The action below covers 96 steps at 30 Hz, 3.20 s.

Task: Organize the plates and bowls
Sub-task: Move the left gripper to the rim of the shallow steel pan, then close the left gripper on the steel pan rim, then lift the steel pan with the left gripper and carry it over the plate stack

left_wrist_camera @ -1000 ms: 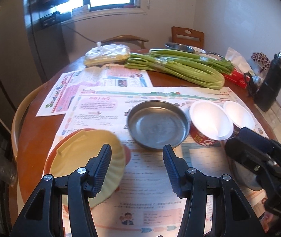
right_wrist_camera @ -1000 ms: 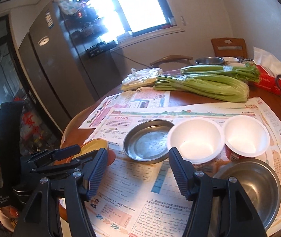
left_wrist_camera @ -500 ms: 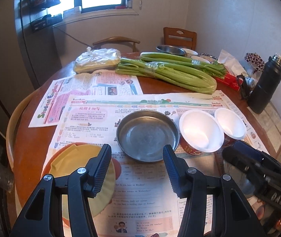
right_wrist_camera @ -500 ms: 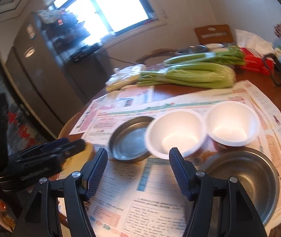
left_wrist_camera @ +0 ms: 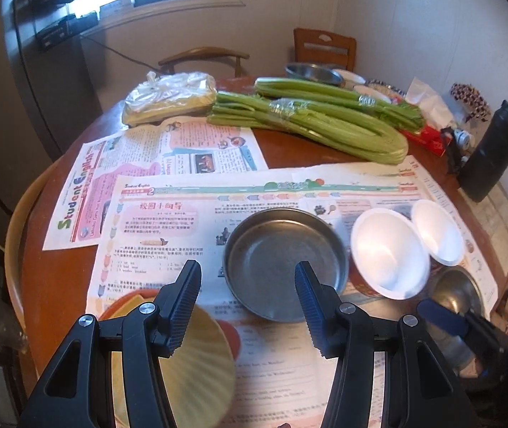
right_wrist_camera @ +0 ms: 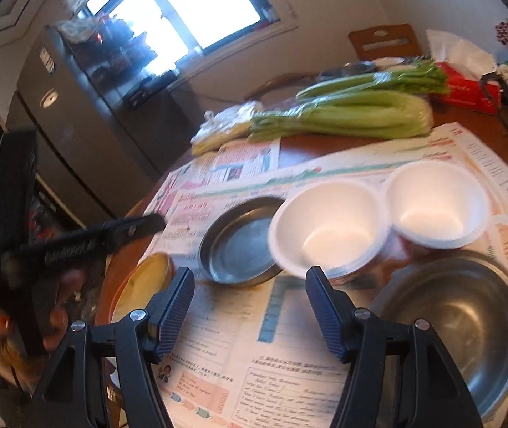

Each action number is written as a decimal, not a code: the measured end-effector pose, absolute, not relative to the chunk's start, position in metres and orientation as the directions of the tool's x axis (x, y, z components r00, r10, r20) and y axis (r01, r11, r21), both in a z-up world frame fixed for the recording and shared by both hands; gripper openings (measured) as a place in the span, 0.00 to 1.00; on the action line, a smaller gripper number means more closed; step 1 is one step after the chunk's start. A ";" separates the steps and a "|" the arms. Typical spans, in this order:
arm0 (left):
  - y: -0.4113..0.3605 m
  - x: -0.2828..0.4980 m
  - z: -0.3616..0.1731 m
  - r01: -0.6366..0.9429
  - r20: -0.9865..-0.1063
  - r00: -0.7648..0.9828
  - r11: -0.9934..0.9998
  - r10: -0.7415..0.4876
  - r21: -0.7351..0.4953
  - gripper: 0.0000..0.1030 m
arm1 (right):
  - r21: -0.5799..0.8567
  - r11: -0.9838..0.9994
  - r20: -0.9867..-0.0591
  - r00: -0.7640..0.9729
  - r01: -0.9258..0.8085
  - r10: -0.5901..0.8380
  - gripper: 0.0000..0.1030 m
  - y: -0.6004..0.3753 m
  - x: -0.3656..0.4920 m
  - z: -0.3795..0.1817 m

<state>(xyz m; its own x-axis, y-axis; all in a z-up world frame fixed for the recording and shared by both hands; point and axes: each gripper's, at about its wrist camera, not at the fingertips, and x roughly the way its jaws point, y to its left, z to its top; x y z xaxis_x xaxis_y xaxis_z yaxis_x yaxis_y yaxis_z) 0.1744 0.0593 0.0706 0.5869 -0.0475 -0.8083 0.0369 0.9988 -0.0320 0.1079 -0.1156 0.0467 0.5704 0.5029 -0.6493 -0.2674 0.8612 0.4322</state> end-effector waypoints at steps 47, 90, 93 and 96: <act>0.075 0.245 -0.015 0.060 -0.893 0.434 0.992 -0.123 -0.107 0.32 | 0.343 0.922 -0.758 0.527 -0.180 0.385 0.58 -0.054 0.175 -0.015; 0.115 0.120 0.075 -0.003 -0.794 0.596 0.989 -0.114 -0.145 0.36 | 0.309 0.867 -0.636 0.593 -0.391 0.494 0.58 -0.026 0.083 0.074; 0.122 0.108 0.080 -0.016 -0.785 0.610 0.989 -0.109 -0.150 0.36 | 0.298 0.862 -0.630 0.594 -0.411 0.501 0.58 -0.020 0.075 0.080; 0.127 0.099 0.084 -0.026 -0.778 0.620 0.989 -0.101 -0.149 0.36 | 0.288 0.855 -0.623 0.593 -0.431 0.509 0.58 -0.013 0.067 0.087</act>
<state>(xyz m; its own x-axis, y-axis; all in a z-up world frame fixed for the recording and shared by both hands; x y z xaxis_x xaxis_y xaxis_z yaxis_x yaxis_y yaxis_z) 0.0986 0.1266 0.0838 0.6204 -0.1009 -0.7778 -0.0256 0.9886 -0.1487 0.0672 -0.0133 0.0866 0.5934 0.5092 -0.6233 -0.4312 0.8551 0.2879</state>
